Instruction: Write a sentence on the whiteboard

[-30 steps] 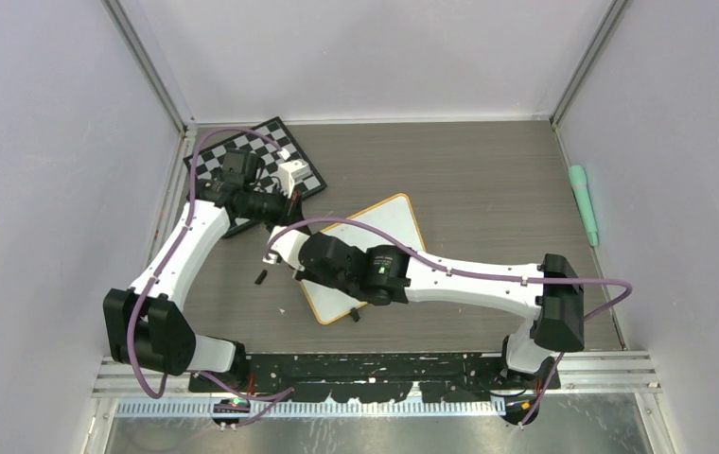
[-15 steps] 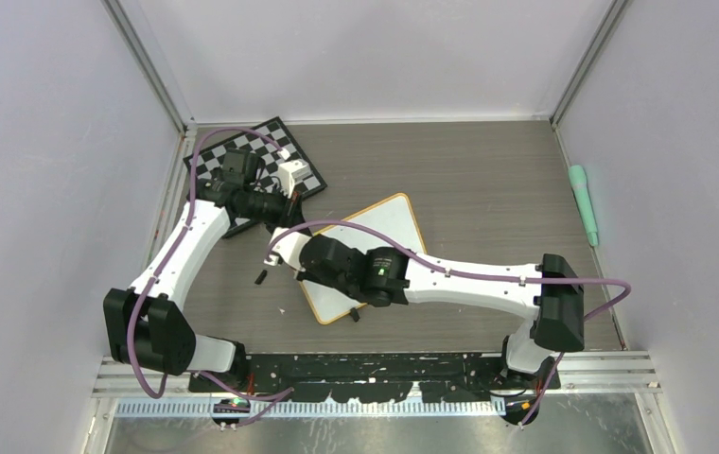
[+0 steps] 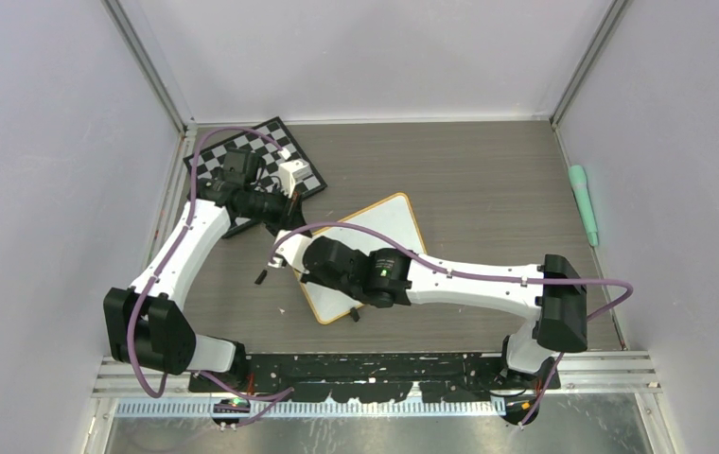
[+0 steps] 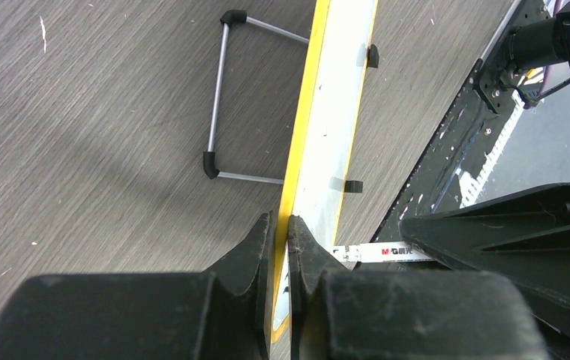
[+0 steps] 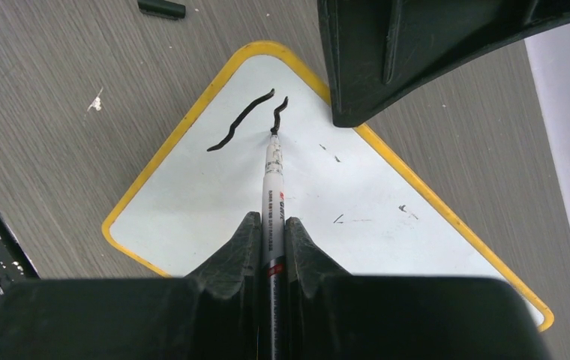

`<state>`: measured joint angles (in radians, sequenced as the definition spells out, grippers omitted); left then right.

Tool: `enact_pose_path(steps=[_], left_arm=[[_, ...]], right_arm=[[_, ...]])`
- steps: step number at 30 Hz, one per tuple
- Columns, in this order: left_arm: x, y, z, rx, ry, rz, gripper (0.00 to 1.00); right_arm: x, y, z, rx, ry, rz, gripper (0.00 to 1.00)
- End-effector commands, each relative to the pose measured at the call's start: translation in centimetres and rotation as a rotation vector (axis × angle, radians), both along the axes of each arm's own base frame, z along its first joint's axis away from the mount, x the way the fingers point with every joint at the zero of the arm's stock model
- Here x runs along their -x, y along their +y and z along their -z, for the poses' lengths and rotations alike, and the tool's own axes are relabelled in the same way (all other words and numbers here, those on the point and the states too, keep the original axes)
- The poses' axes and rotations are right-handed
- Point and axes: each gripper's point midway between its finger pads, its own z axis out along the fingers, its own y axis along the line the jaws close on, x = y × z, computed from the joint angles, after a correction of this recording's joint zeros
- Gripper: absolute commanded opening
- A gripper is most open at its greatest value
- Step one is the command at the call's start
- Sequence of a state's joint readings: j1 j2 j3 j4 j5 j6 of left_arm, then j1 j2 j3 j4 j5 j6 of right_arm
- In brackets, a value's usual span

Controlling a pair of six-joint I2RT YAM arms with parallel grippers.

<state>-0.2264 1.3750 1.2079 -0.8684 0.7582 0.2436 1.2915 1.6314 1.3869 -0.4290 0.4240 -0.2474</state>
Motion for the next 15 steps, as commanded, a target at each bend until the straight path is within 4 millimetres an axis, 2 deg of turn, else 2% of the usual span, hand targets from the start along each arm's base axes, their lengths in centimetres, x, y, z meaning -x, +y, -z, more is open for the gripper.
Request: enact_pose_path(steps=[1,8,15], left_arm=[[0.6,-0.5,0.8,-0.021,0.038,0.026,0.00],[0.5,-0.5,0.7,-0.021,0.037,0.026,0.00],[0.6,-0.5,0.6,-0.024,0.034,0.026,0.00]], right_arm=[[0.2,-0.6,-0.9,-0.033,0.025,0.007,0.00],[1.6,0.3,-0.8,-0.041,0.051,-0.039,0.00],[1.0,0.9,-0.9,-0.035,0.019,-0.030,0.00]])
